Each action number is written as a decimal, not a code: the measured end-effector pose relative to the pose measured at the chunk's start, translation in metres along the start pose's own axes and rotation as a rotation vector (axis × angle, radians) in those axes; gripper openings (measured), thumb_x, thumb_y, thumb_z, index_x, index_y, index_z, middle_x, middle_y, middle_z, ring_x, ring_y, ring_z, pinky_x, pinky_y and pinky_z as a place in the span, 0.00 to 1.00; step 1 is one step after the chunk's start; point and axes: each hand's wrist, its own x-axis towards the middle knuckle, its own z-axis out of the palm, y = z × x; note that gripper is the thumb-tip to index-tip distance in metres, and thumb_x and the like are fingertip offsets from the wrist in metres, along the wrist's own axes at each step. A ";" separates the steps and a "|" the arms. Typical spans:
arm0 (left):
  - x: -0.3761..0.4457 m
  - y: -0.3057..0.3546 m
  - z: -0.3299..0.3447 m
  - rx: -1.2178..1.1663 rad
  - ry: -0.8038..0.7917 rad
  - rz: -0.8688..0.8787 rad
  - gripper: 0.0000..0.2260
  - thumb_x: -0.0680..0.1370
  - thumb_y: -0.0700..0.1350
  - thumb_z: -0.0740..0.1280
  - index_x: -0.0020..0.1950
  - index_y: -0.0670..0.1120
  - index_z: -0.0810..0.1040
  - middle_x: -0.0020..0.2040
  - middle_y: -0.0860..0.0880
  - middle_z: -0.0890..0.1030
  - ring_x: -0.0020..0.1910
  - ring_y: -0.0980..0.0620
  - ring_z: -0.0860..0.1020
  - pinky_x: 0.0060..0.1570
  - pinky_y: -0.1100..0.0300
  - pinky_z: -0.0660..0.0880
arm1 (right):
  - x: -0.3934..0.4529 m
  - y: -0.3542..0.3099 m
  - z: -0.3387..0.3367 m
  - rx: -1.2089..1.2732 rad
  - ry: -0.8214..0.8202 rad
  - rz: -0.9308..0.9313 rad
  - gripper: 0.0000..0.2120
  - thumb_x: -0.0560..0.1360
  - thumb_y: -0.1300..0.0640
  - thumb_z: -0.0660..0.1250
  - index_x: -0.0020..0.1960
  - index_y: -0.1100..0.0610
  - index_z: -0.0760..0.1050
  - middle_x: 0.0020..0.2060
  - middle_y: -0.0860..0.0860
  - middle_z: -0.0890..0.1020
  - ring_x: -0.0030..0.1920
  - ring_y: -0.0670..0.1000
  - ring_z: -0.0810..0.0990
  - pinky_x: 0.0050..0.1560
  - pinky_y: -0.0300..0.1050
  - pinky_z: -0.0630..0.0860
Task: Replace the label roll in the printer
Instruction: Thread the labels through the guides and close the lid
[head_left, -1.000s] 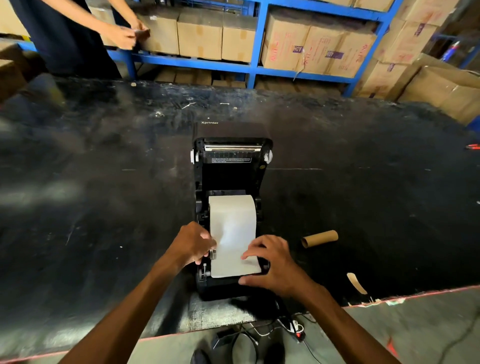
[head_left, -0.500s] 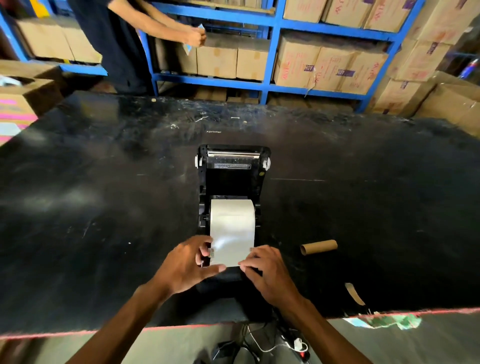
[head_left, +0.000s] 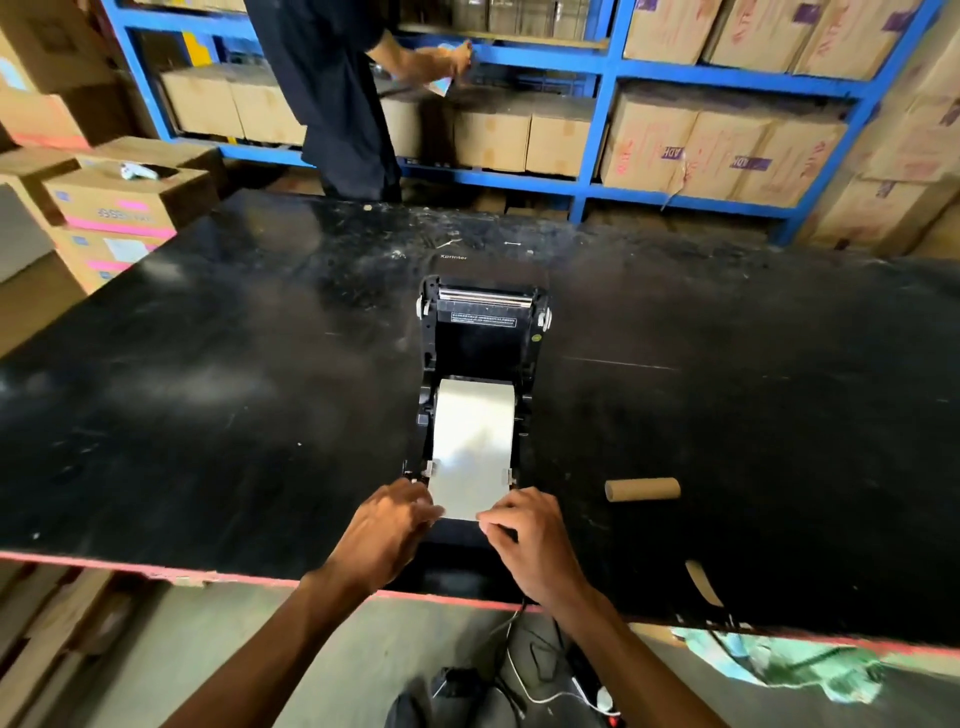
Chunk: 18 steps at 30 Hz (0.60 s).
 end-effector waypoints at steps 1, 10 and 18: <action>-0.004 0.003 0.000 0.002 0.014 -0.002 0.07 0.74 0.36 0.69 0.47 0.43 0.85 0.43 0.45 0.84 0.44 0.43 0.82 0.40 0.55 0.78 | -0.002 -0.001 -0.001 0.005 -0.001 -0.006 0.06 0.72 0.59 0.69 0.41 0.54 0.84 0.36 0.52 0.82 0.42 0.53 0.78 0.48 0.43 0.66; -0.025 0.012 -0.002 -0.018 0.041 -0.083 0.10 0.73 0.36 0.71 0.51 0.45 0.85 0.48 0.45 0.84 0.46 0.44 0.83 0.43 0.56 0.79 | -0.019 -0.013 -0.007 0.028 0.011 -0.067 0.06 0.71 0.60 0.69 0.39 0.55 0.84 0.32 0.52 0.82 0.38 0.54 0.78 0.45 0.49 0.72; -0.040 0.017 -0.003 -0.122 0.049 -0.143 0.10 0.77 0.41 0.67 0.56 0.47 0.84 0.51 0.49 0.83 0.47 0.49 0.82 0.42 0.58 0.77 | -0.029 -0.021 -0.011 0.066 0.017 -0.066 0.06 0.72 0.60 0.68 0.41 0.57 0.84 0.32 0.53 0.82 0.38 0.54 0.79 0.47 0.49 0.73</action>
